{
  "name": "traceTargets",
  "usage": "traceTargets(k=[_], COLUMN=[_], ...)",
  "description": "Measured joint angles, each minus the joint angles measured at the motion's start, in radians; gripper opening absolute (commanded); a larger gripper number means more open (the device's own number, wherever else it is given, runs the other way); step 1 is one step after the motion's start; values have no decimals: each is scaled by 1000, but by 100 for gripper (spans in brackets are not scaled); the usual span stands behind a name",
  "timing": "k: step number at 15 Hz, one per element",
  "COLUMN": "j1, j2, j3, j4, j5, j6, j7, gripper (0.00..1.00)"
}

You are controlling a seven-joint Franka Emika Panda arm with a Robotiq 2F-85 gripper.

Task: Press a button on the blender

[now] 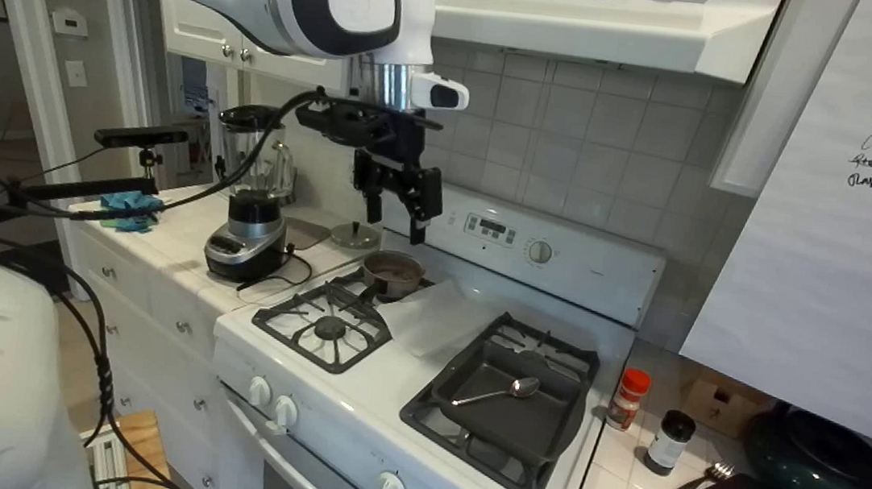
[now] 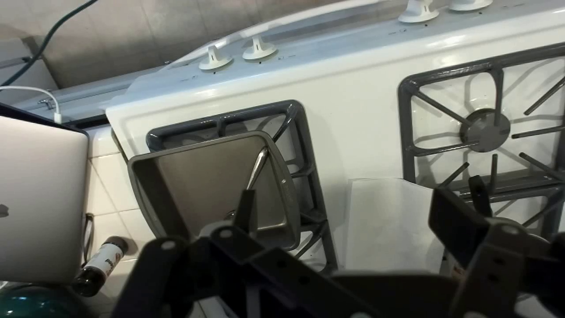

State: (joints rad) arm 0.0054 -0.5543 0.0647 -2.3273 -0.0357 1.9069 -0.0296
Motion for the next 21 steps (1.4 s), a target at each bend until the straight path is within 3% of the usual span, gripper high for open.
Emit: traceTargets(k=[6, 9, 16, 21], j1=[2, 40, 227, 309], j2=[0, -12, -142, -156], j3=[0, 22, 170, 280], j4=[0, -11, -140, -167], j5=[0, 3, 82, 114], j6=[0, -3, 6, 63], j7=[0, 0, 75, 143], gripper=[100, 100, 100, 100])
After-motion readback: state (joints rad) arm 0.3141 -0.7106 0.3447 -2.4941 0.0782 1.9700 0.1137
